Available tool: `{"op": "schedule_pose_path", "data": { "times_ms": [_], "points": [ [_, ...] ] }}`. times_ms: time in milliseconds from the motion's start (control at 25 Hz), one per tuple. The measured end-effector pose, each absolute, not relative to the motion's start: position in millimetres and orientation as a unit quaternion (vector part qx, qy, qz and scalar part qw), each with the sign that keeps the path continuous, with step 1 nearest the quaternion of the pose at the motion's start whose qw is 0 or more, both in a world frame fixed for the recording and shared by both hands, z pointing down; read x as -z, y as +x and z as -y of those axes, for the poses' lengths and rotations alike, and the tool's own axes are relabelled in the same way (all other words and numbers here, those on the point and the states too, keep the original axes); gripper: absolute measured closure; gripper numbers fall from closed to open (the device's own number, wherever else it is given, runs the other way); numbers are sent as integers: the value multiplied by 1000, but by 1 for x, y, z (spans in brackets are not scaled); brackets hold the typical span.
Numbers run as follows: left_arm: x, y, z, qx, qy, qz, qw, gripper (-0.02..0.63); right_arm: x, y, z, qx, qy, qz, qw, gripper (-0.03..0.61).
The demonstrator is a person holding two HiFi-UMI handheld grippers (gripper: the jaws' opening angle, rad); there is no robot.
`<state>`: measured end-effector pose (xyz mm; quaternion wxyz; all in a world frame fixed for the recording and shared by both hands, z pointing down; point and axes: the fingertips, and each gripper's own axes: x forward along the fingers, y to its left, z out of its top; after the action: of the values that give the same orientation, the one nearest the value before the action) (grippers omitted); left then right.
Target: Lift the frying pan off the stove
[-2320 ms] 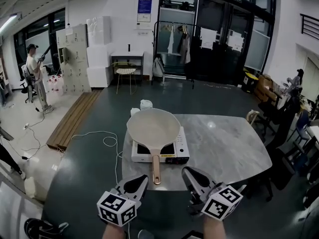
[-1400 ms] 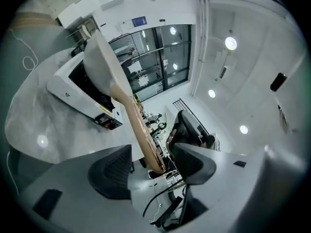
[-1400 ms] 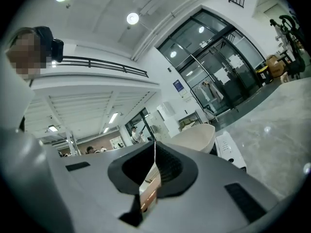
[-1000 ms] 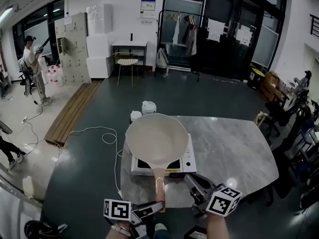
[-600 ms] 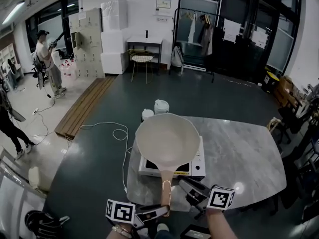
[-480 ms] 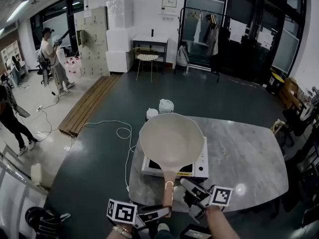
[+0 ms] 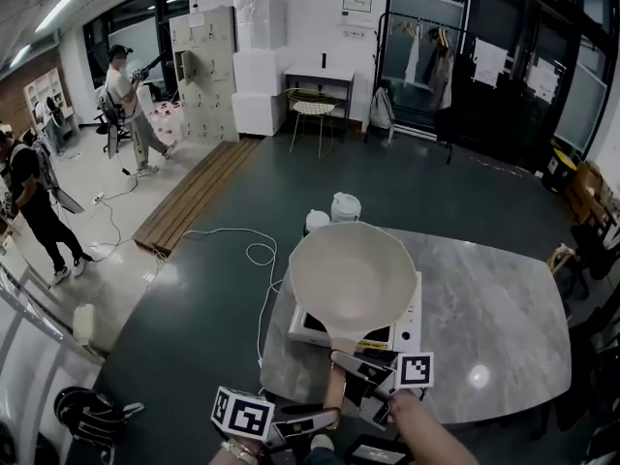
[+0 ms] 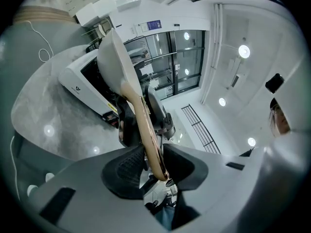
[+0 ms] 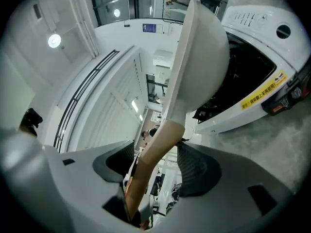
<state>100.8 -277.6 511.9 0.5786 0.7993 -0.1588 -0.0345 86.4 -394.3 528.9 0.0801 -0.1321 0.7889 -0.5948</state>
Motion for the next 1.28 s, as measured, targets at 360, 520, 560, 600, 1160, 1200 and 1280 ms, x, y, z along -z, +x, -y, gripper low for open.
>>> {"op": "schedule_pose_path", "data": {
  "times_ms": [360,520,560,600,1160,1200,1280],
  "points": [
    [-515,101,279,16,801,175,572,480,-540,58,411,637,-115,-760,55,306],
    [-514,101,280,16,801,181,571,479,-540,58,412,644,-113,-754,53,322],
    [-514,100,281,18,800,182,571,479,-540,57,413,647,-114,-752,55,325],
    [-513,99,282,22,800,182,572,479,-539,57,414,649,-115,-750,58,327],
    [-509,104,279,28,806,169,567,474,-537,58,411,615,-134,-776,34,321],
    [-509,104,277,29,807,168,566,474,-535,57,408,611,-132,-780,31,321],
    [-507,104,274,32,811,164,561,474,-528,54,405,601,-127,-789,25,319]
  ]
}}
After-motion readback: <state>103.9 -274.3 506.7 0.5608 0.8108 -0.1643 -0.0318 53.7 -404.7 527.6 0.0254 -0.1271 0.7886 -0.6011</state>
